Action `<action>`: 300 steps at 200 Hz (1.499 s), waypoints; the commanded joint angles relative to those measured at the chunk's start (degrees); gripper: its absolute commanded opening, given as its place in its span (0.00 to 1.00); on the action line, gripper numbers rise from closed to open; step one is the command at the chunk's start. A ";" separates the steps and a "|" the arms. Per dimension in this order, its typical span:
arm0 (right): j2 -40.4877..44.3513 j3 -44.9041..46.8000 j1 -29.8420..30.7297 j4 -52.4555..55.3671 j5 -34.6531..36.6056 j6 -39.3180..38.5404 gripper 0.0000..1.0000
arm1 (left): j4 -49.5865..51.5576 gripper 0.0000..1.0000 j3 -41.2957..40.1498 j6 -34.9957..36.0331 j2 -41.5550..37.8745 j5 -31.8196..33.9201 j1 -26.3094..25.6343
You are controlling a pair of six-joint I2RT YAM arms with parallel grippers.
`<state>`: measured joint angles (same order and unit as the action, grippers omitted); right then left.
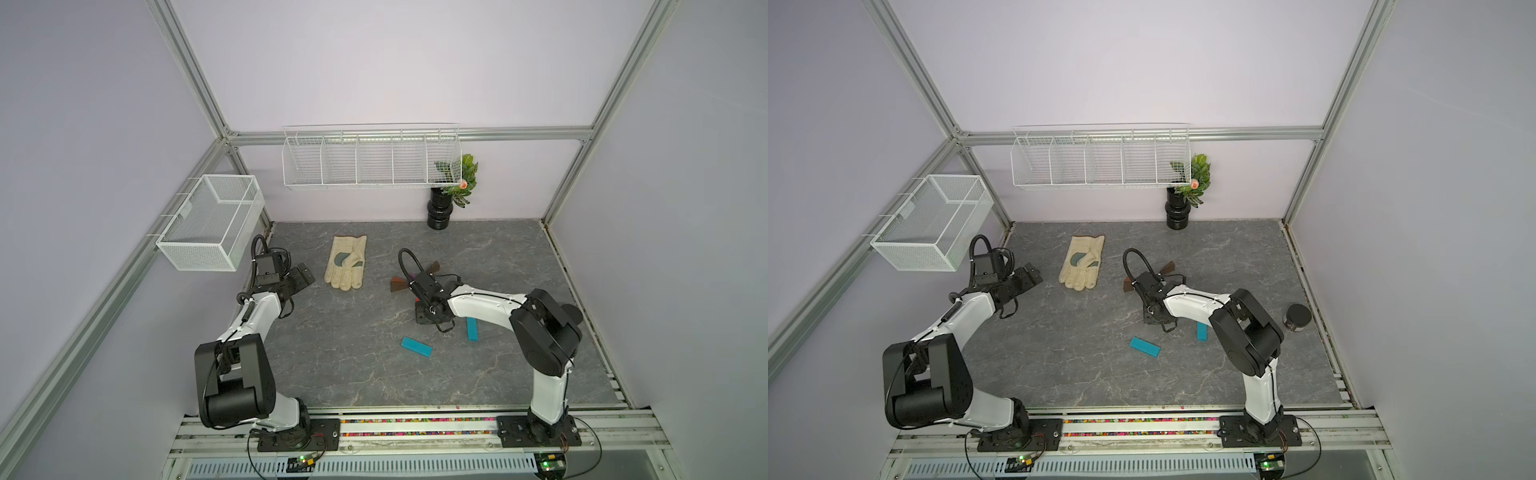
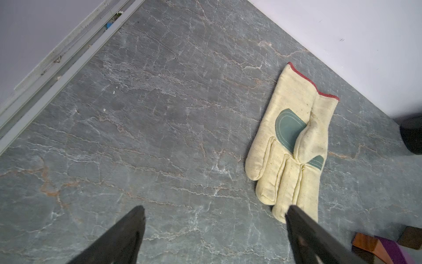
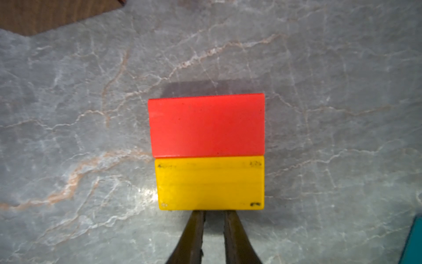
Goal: Assemble a small pinwheel with building blocks
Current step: Assemble the building block at the center of the board.
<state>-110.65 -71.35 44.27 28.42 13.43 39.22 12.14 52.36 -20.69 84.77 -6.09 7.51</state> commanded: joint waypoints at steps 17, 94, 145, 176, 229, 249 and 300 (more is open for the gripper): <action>1.79 0.98 0.51 0.23 -2.21 0.56 0.25 | 0.69 0.97 2.07 1.03 0.57 -0.85 0.20; 23.63 6.47 -2.01 5.88 -4.77 -6.43 0.63 | 9.29 0.95 6.47 13.57 2.92 -1.76 -14.66; 37.29 13.28 -11.45 10.63 -9.29 -8.80 0.67 | 15.07 0.92 13.30 13.03 9.10 0.73 -28.27; 43.67 19.15 -17.25 11.36 -12.78 -9.48 0.67 | 18.34 0.87 20.82 8.07 17.79 4.94 -33.11; 51.30 25.14 -23.55 12.73 -15.12 -10.46 0.68 | 23.30 0.81 32.75 3.46 29.63 7.54 -34.07; 52.90 26.30 -25.64 12.93 -15.76 -10.74 0.69 | 24.26 0.81 35.84 4.29 32.74 6.39 -34.61; 54.31 26.95 -28.38 13.33 -17.15 -11.36 0.69 | 26.96 0.81 41.58 4.79 39.06 5.45 -36.76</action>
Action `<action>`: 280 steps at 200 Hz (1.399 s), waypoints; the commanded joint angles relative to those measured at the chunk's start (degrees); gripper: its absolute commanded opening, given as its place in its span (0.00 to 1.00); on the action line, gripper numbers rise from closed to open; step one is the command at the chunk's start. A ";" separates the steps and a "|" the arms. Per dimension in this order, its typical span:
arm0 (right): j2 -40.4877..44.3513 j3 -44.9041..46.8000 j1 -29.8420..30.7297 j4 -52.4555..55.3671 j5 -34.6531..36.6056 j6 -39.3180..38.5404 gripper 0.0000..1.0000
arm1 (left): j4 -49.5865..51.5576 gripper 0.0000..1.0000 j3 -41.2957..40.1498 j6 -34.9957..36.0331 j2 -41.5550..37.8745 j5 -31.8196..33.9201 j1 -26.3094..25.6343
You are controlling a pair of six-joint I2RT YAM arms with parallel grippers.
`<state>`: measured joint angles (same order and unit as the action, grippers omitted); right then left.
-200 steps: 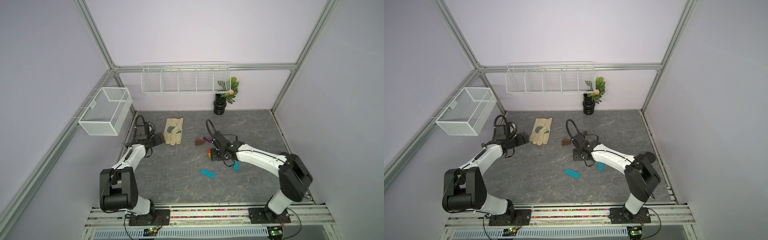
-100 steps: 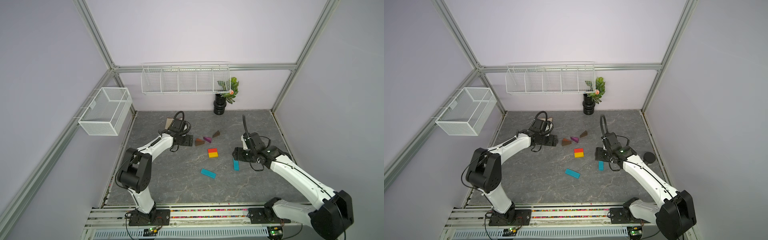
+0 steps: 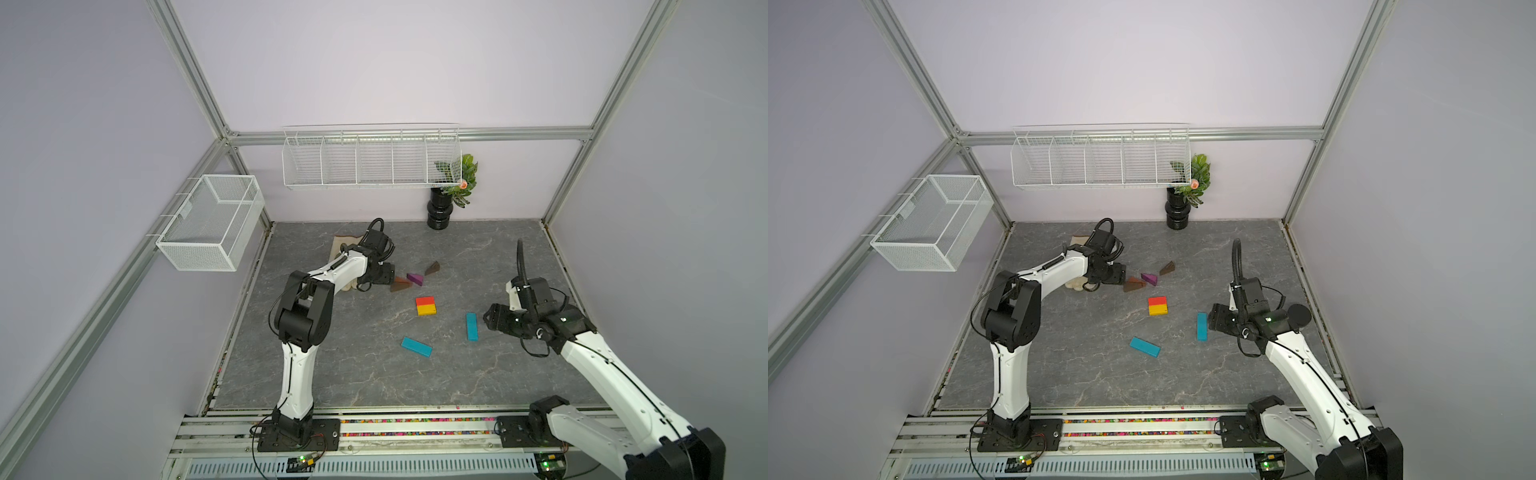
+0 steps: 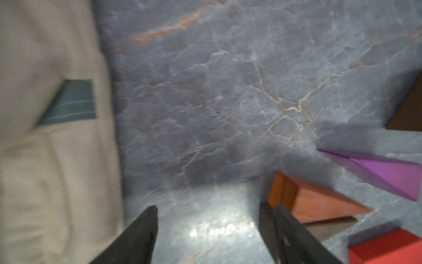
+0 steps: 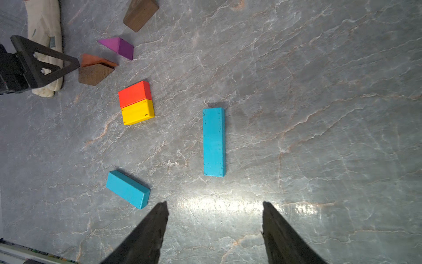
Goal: Assemble a small pinwheel with building blocks
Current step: Assemble the building block at the center of the board.
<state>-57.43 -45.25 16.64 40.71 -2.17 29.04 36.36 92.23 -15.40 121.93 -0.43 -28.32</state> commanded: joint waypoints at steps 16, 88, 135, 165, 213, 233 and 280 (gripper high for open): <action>1.40 0.96 -0.99 1.23 -1.62 -1.34 0.69 | 2.36 0.81 2.36 -0.92 2.58 -0.69 -0.87; 2.34 1.74 -1.52 1.38 -1.82 -1.27 0.69 | 1.60 0.80 5.07 -0.82 2.91 -2.29 -1.72; 3.37 2.72 -1.86 1.35 -1.84 -1.26 0.70 | -2.63 0.77 -2.95 3.95 -4.27 -1.73 -2.57; 3.01 3.22 -1.96 0.56 -2.57 -1.12 0.70 | -0.85 0.77 -2.24 8.76 -3.98 -2.40 -4.01; 3.65 3.68 -2.01 0.34 -2.92 -0.87 0.70 | -4.42 0.77 -3.12 10.04 -5.77 -3.53 -4.69; 3.89 3.79 -2.01 0.51 -2.92 -1.00 0.70 | -2.56 0.77 -1.41 12.34 -4.35 -5.79 -5.00; 4.03 4.90 -1.98 0.21 -3.61 -0.65 0.70 | 4.56 0.68 2.77 18.32 0.60 -5.24 -6.52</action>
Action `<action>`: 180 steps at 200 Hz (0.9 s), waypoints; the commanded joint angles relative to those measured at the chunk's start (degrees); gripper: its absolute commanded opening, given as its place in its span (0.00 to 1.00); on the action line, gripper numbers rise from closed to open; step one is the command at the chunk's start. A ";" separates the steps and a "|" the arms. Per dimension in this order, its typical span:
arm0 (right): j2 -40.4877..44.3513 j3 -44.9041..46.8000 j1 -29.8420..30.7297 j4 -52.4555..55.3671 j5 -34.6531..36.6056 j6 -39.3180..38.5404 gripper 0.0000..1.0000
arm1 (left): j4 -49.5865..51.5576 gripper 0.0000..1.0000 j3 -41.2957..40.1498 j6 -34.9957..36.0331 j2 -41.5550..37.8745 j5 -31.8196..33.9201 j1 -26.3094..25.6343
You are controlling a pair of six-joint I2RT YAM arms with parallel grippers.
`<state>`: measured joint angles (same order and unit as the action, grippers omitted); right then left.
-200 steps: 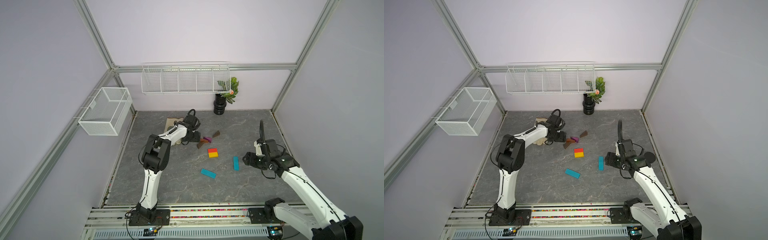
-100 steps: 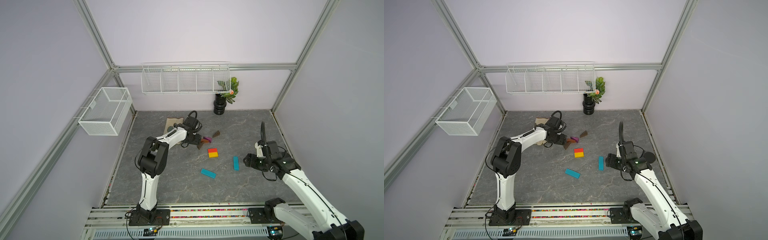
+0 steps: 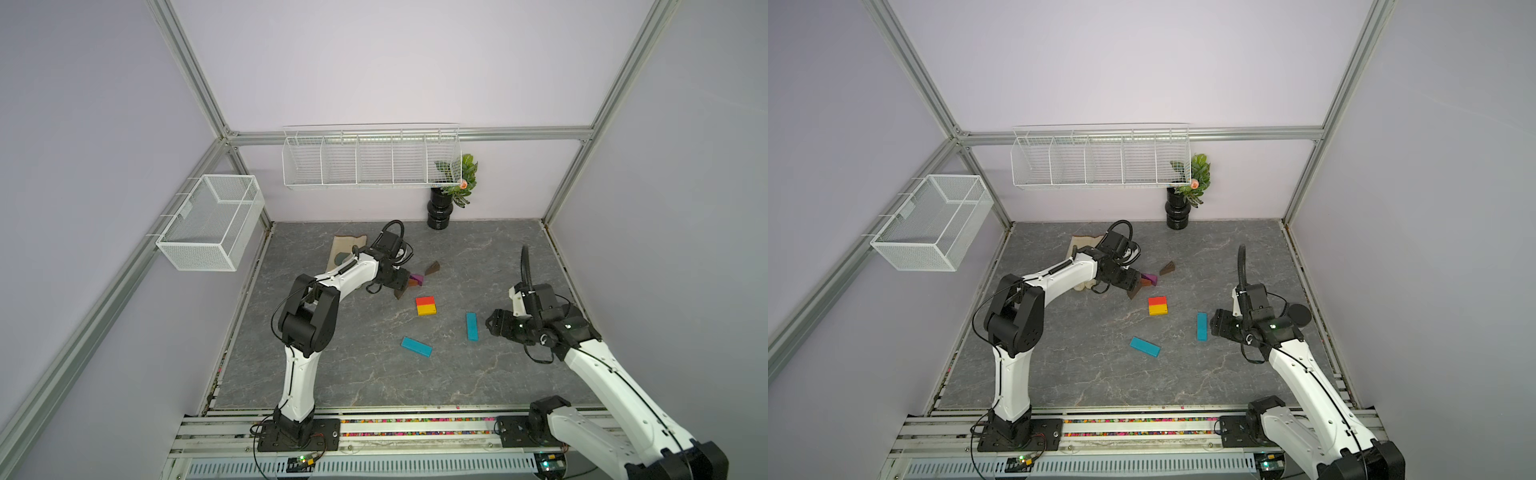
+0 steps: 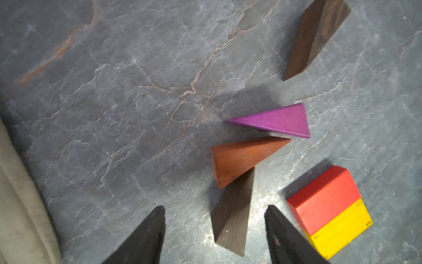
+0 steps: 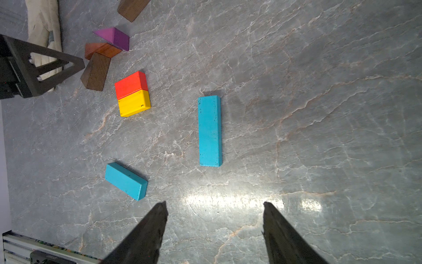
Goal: Assemble a small pinwheel with building blocks
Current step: Assemble the building block at the center of the board.
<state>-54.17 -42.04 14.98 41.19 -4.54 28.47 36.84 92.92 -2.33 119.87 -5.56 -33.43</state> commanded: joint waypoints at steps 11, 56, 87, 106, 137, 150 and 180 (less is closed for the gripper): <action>0.91 1.96 -0.37 -0.24 -1.27 0.01 0.70 | 4.38 0.66 2.08 5.86 3.17 0.58 -1.91; 1.40 2.05 -0.39 0.20 -0.92 -0.04 0.70 | 4.74 0.59 2.70 4.93 5.56 2.31 -2.09; 2.27 2.40 -0.41 0.63 -0.56 0.16 0.69 | 3.75 0.47 0.50 5.40 4.11 1.86 -2.43; 3.10 2.95 -0.44 0.81 -0.17 0.48 0.69 | 1.70 0.32 -4.77 6.02 1.32 1.56 -2.59; 3.58 4.24 -0.58 -0.14 -0.12 0.82 0.69 | -0.07 0.22 -11.59 6.18 -3.45 0.12 -2.77; 3.38 4.38 -0.66 -0.35 -0.46 0.81 0.69 | -0.45 0.22 -13.82 7.01 -5.52 0.32 -3.08; 3.37 4.86 -0.66 -0.67 -0.56 0.77 0.69 | 0.45 0.23 -16.37 10.19 -8.48 1.02 -5.30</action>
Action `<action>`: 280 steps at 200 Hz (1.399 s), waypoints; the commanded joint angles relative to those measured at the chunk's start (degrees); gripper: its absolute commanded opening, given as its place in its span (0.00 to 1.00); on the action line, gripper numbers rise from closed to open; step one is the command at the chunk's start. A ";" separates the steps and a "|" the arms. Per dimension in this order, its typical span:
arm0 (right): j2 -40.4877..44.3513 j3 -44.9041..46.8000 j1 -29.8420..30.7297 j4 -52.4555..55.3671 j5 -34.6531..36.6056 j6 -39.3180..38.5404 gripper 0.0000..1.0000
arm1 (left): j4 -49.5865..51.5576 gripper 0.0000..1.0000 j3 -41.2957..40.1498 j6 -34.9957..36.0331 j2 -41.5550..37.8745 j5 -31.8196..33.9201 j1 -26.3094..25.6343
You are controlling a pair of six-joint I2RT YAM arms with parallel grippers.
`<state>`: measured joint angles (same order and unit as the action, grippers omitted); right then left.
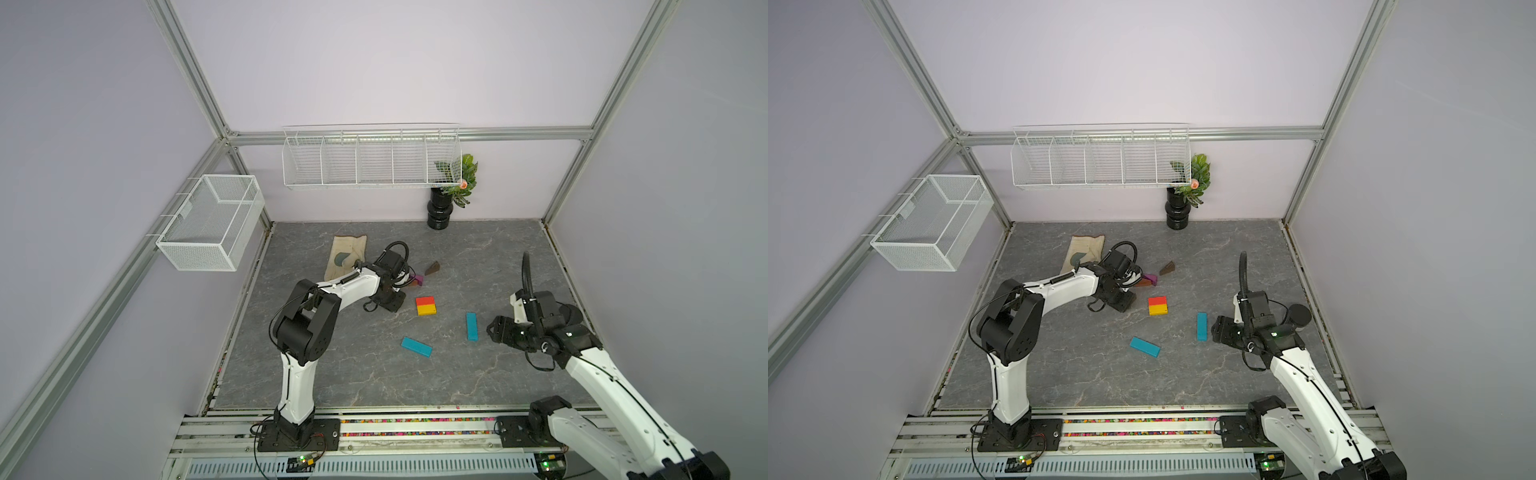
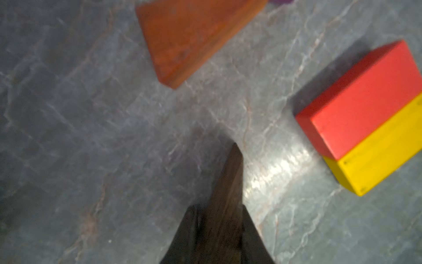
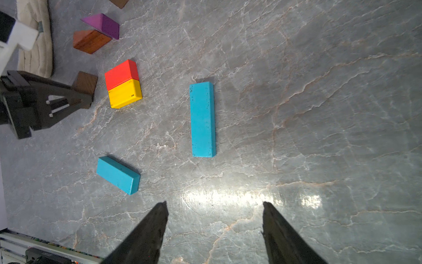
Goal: Assemble a small pinwheel with building blocks
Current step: Assemble the building block at the center of the board.
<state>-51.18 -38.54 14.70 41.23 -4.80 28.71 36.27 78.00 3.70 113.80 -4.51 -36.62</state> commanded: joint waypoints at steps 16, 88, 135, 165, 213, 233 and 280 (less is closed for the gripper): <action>0.51 1.84 -0.35 -0.78 -0.30 0.56 0.69 | 2.10 0.23 -1.87 5.31 -2.79 2.24 -4.36; 1.08 2.83 -0.45 -1.15 0.10 0.54 0.70 | 0.25 0.25 -6.33 4.36 -3.89 6.79 -8.97; 1.06 3.30 -0.44 -1.62 -0.23 0.82 0.70 | 0.65 0.32 -6.35 5.41 -3.41 9.25 -9.91; 1.16 3.21 -0.46 -1.43 0.12 0.67 0.70 | 0.45 0.44 -6.37 5.84 -2.92 10.31 -10.13; 1.52 1.75 -0.47 -1.15 0.41 -1.90 0.72 | -0.53 0.56 -7.15 5.99 -4.85 11.02 -10.12; 0.60 -1.17 -0.15 -0.47 2.63 -5.85 0.72 | -1.00 0.63 -7.67 5.30 -6.94 10.93 -10.15; -12.14 -13.92 3.38 -2.95 5.62 -16.21 0.72 | -6.03 0.95 -11.45 1.27 -18.59 10.50 -10.06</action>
<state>-56.97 -46.74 15.97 40.93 -0.78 19.81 33.56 67.42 7.42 102.08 4.93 -46.52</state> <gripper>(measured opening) 0.722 0.937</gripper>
